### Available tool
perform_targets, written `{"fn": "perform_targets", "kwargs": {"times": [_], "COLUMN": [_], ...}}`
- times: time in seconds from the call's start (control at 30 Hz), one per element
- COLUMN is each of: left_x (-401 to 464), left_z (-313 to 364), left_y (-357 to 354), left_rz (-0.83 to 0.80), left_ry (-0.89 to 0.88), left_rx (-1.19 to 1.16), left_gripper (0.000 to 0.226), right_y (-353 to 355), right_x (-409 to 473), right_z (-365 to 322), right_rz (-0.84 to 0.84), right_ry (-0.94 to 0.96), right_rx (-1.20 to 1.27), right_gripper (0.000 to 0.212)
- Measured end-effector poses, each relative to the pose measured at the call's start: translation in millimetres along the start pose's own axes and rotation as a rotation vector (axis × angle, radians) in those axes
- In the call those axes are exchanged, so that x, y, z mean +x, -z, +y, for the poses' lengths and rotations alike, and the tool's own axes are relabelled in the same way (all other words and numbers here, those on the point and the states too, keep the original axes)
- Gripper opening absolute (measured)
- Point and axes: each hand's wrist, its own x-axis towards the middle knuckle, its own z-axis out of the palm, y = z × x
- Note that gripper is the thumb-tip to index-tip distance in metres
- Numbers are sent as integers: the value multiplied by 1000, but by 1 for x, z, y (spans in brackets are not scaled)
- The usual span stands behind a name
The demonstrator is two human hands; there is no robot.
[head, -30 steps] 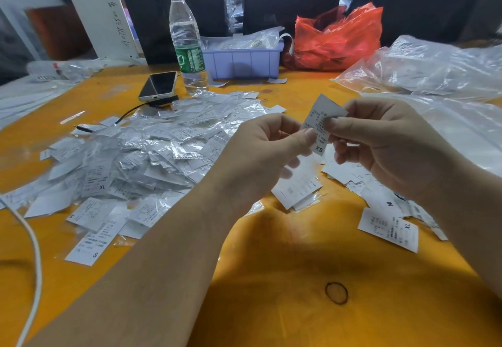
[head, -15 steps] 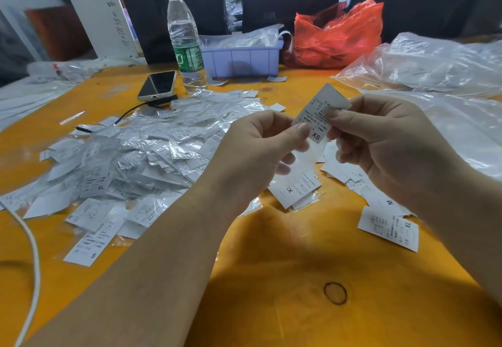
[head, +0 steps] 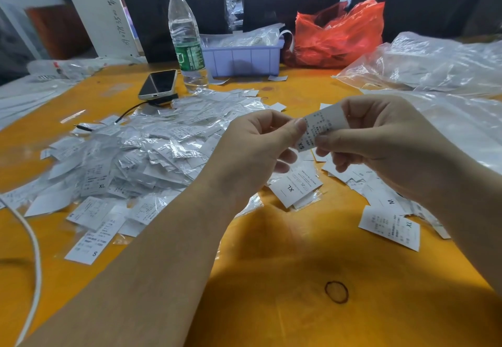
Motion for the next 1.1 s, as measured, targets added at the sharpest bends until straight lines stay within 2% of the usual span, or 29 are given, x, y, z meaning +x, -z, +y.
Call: {"fn": "perform_targets", "kwargs": {"times": [0.17,0.43,0.5,0.67,0.83,0.97,1.1], "left_x": [-1,-3,-2,-2,-1,-1,-1], "left_z": [2,2,2,2,3,3,4], "left_y": [-1,1,0,0,0,0,-1], "left_rz": [-41,-42,-45,-50,-64,-57,-62], "left_ry": [-4,-14,-11,0,30,23,35], "left_rx": [19,60,53,23,-26,1,-34], "left_gripper": [9,9,7,5,7,13,21], "right_y": [0,0,-1,2,5,4,8], "right_x": [2,2,2,2,3,2,3], "right_z": [5,8,9,5,1,0,0], "right_rz": [144,176,168,91,-6,-37,-12], "right_ry": [-28,-73,-89,-131,-165,-199,-188], "right_rx": [45,152,178,186,175,138,105], "right_gripper": [8,7,6,26,33,18,14]}}
